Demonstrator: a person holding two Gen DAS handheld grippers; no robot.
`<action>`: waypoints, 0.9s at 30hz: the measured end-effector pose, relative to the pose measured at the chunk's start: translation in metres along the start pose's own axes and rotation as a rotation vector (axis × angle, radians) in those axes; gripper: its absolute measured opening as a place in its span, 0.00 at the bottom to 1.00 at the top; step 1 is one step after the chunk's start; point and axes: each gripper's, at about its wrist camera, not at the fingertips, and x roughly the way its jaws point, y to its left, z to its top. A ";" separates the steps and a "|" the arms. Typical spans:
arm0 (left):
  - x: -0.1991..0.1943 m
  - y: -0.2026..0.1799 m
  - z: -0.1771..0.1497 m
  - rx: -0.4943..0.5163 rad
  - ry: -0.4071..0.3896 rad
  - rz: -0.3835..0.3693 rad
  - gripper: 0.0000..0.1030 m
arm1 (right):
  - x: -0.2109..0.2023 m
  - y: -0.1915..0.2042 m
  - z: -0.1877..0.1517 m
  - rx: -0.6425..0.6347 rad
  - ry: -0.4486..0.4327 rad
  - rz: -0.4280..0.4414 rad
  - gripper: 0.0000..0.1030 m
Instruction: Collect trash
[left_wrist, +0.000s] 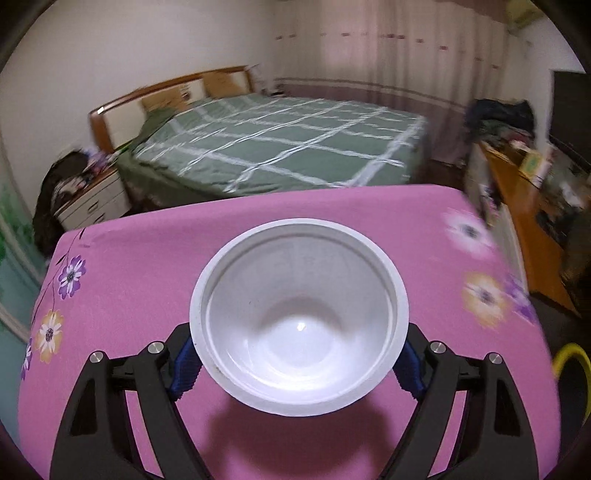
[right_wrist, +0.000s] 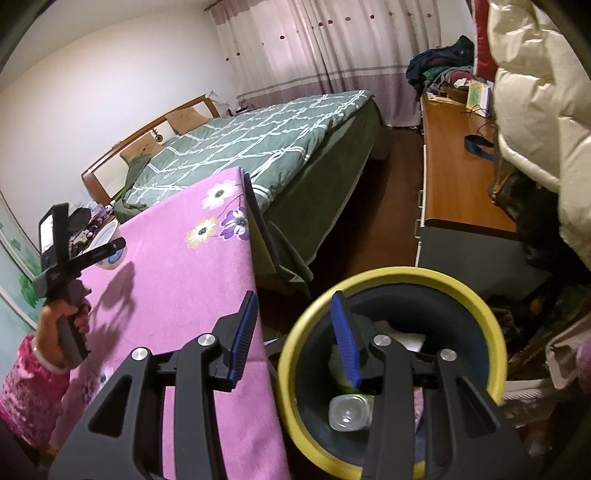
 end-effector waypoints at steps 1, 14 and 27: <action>-0.010 -0.011 -0.005 0.020 -0.007 -0.021 0.80 | -0.005 -0.003 -0.002 0.002 -0.004 -0.004 0.39; -0.111 -0.212 -0.071 0.281 0.013 -0.374 0.80 | -0.083 -0.062 -0.044 0.063 -0.073 -0.135 0.39; -0.137 -0.296 -0.107 0.391 0.102 -0.498 0.91 | -0.133 -0.091 -0.070 0.127 -0.143 -0.231 0.50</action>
